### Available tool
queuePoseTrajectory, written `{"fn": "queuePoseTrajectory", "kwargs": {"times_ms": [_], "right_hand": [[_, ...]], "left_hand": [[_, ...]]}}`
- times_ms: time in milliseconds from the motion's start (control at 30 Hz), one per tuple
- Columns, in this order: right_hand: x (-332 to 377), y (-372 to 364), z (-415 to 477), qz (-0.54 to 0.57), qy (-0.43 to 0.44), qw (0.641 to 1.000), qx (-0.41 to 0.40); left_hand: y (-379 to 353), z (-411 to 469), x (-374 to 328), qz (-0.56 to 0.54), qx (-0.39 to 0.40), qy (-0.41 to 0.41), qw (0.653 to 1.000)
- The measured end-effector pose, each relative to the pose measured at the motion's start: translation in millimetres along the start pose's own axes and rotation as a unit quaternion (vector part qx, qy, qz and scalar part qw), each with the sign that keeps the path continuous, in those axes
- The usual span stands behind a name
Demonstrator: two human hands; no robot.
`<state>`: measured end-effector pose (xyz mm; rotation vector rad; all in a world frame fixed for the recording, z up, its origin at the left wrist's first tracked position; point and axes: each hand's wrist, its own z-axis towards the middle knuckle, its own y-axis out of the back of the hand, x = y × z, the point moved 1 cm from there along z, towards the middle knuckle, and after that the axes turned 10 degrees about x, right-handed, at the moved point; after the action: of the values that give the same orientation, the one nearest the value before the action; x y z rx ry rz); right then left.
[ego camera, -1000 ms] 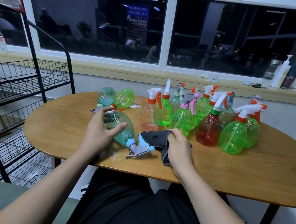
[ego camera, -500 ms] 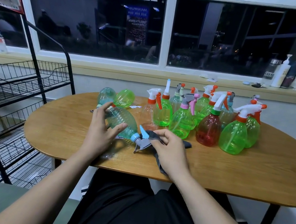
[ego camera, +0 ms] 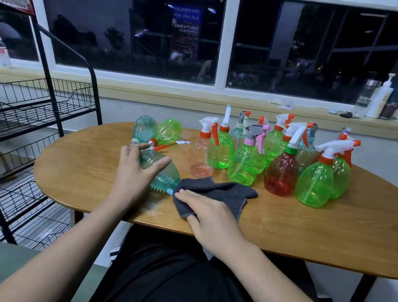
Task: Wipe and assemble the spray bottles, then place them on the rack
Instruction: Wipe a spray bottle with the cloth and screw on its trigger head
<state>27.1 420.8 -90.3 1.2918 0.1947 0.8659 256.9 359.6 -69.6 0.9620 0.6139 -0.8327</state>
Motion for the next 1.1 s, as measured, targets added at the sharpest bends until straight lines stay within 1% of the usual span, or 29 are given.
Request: {"fn": "queuePoseTrajectory", "kwargs": {"times_ms": [133,233,400,533,600,700,867,1000,1100], "right_hand": [[8.7,2.6,4.1,-0.037,-0.015,0.992,0.119],[12.9,3.5,7.8,-0.025,-0.039,0.986,0.16],[8.9,2.2,14.6,-0.024,-0.091,0.981,0.168],[2.4,9.3,13.3,-0.022,-0.154,0.974,0.166],[-3.0,11.4,9.0,-0.027,-0.168,0.973,0.157],[-7.2,11.7,-2.0,-0.047,-0.161,0.975,0.146],[-4.7,11.1,-12.7,-0.081,-0.116,0.979,0.147],[0.6,7.9,-0.4,-0.049,-0.077,0.985,0.149],[4.5,5.9,6.5,-0.028,-0.069,0.985,0.155]], "left_hand": [[-1.8,1.4,2.4,0.018,0.019,-0.004,1.0],[-1.1,2.4,3.5,0.023,0.022,-0.01,0.999],[-1.2,2.7,1.8,0.036,0.014,-0.016,0.999],[-1.7,0.5,-0.9,0.023,0.021,0.002,0.999],[-1.8,0.1,-1.5,0.021,0.023,0.009,0.999],[-1.8,-0.5,-3.3,0.023,0.025,0.012,0.999],[-1.5,-0.6,-4.7,0.03,0.029,0.014,0.999],[0.1,-0.3,-4.5,0.031,0.036,0.015,0.999],[1.2,-0.8,-5.9,0.032,0.038,0.014,0.999]]}}
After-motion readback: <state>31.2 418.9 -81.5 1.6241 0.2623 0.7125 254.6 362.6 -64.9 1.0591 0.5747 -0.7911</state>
